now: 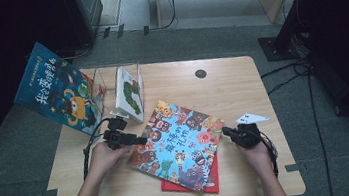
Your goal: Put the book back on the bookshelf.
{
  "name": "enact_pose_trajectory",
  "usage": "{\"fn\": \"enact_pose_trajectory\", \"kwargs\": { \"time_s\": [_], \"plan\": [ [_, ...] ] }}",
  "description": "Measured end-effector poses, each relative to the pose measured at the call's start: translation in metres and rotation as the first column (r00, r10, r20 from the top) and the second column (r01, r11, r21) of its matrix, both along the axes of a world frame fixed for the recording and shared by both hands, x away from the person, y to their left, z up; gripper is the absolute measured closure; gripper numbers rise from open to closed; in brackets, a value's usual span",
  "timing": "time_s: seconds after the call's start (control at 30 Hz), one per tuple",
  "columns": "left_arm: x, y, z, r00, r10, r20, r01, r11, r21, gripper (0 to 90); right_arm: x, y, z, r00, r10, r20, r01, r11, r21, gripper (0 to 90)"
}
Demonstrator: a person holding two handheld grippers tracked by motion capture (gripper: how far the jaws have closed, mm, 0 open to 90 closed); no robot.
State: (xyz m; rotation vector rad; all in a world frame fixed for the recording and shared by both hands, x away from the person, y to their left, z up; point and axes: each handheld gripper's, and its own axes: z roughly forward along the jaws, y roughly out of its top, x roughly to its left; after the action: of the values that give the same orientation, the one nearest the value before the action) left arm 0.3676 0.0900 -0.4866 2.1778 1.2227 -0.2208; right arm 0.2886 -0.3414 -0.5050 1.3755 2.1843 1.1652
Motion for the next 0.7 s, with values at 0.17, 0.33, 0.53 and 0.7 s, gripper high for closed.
{"fn": "enact_pose_trajectory", "kwargs": {
  "time_s": [0.17, 0.33, 0.53, 0.7],
  "plan": [
    [-0.001, -0.001, -0.002, 0.9999, -0.016, -0.003, 0.016, 0.9998, 0.009, 40.3, -0.009, 0.008, 0.0, 0.9989, 0.045, -0.01, -0.045, 0.999, -0.002, 90.0],
    [0.0, -0.003, -0.005, 0.9997, -0.022, -0.006, 0.022, 0.9997, 0.01, 40.3, -0.011, 0.014, 0.0, 0.9977, 0.064, -0.021, -0.064, 0.998, -0.012, 90.0],
    [0.0, -0.006, -0.006, 0.9996, -0.029, 0.003, 0.029, 0.9996, 0.001, 40.8, -0.014, 0.014, -0.001, 0.995, 0.092, -0.04, -0.092, 0.996, -0.007, 90.0],
    [-0.001, -0.009, -0.006, 0.9992, -0.037, 0.011, 0.037, 0.9992, 0.015, 41.6, -0.015, 0.014, -0.001, 0.995, 0.09, -0.043, -0.09, 0.996, -0.003, 90.0]
  ]
}}
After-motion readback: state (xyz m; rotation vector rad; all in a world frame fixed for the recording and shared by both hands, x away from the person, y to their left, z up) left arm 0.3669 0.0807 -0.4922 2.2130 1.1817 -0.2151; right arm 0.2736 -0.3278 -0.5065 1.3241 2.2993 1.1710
